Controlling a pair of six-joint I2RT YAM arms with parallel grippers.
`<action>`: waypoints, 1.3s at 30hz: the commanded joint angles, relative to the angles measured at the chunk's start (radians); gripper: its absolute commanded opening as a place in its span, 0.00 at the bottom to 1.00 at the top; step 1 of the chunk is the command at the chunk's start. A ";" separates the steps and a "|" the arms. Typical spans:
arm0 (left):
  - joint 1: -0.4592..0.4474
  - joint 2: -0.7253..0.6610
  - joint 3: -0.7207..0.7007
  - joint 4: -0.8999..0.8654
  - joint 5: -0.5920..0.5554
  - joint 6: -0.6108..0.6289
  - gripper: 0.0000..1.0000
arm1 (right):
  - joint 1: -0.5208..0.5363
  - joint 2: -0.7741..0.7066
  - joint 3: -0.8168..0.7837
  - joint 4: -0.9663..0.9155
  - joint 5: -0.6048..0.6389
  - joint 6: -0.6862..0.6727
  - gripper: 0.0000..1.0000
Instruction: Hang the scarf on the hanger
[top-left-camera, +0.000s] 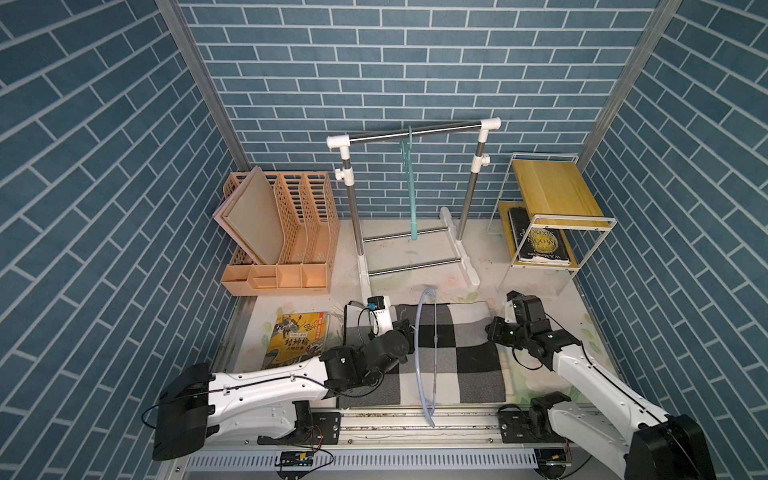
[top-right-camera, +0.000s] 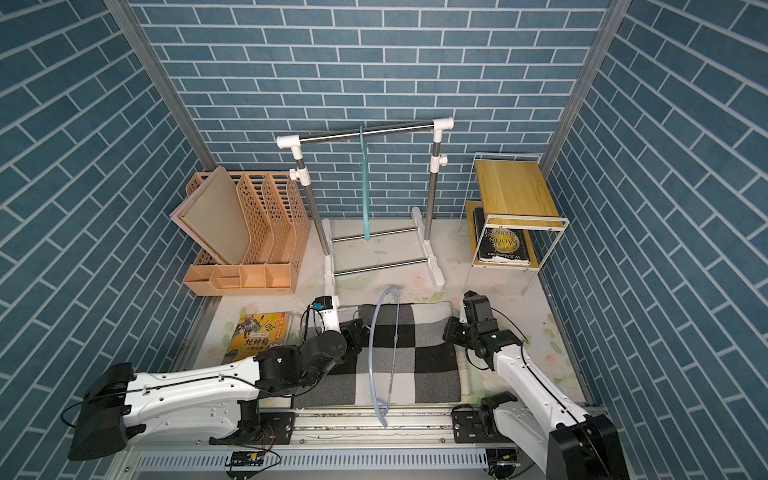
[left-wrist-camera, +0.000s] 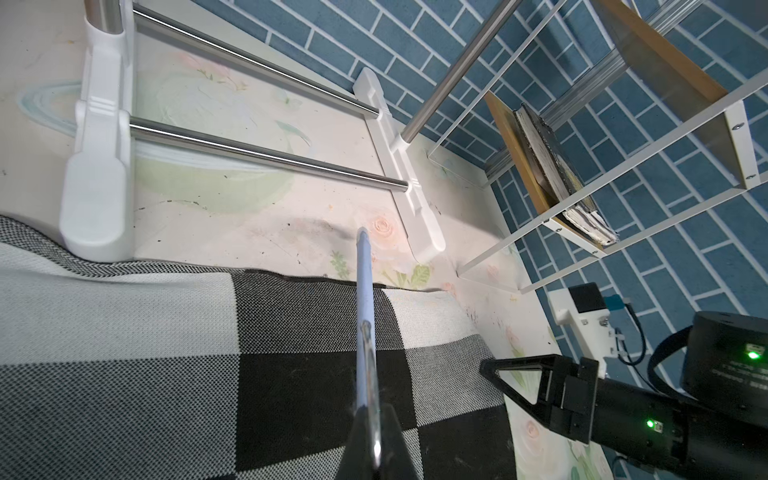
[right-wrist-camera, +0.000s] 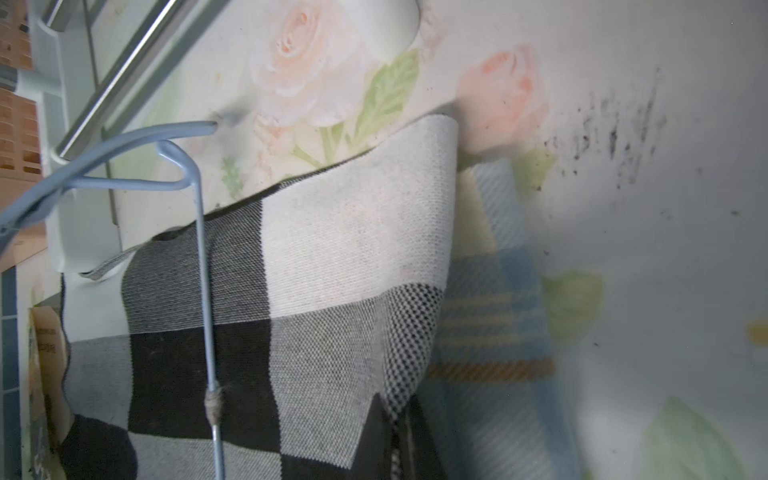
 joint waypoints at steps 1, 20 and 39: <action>-0.002 0.004 -0.002 -0.039 -0.022 0.014 0.00 | -0.001 -0.018 0.041 -0.023 -0.033 -0.004 0.00; -0.004 -0.016 -0.020 -0.052 -0.043 -0.003 0.00 | 0.371 0.095 0.153 0.169 0.033 0.194 0.00; -0.013 -0.093 -0.059 -0.020 -0.063 -0.038 0.00 | 0.554 0.261 0.150 0.424 0.024 0.324 0.00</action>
